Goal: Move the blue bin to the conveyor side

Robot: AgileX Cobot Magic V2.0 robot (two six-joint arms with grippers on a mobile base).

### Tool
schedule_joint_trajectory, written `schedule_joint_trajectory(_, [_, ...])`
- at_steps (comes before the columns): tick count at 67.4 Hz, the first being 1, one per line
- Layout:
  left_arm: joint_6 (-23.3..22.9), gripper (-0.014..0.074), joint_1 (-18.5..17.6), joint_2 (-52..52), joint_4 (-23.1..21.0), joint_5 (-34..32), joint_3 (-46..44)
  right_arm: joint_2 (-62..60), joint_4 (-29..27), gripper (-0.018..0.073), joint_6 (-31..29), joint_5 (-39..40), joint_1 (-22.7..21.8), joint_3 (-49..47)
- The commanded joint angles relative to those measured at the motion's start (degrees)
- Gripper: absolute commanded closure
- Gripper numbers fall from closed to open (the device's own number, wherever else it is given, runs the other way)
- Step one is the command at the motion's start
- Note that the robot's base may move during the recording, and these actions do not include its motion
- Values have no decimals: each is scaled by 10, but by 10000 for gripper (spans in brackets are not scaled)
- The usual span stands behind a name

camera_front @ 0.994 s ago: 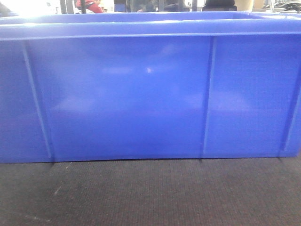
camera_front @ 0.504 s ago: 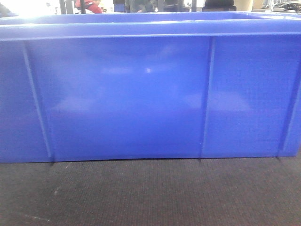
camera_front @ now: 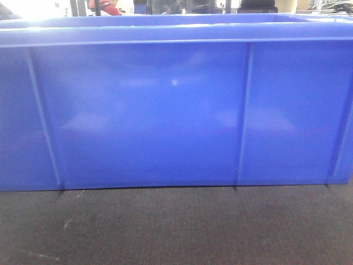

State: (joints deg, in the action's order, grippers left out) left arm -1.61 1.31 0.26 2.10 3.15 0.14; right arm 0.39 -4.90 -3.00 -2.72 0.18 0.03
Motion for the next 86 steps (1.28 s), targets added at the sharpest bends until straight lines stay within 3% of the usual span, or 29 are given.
schedule_joint_trajectory(1, [0, 602, 1, -3, -3, -12, -1, -4, -4, 637, -5, 10, -3, 0])
schedule_joint_trajectory(86, [0, 602, 1, -3, -3, -12, -1, -4, -4, 637, -5, 6, -3, 0])
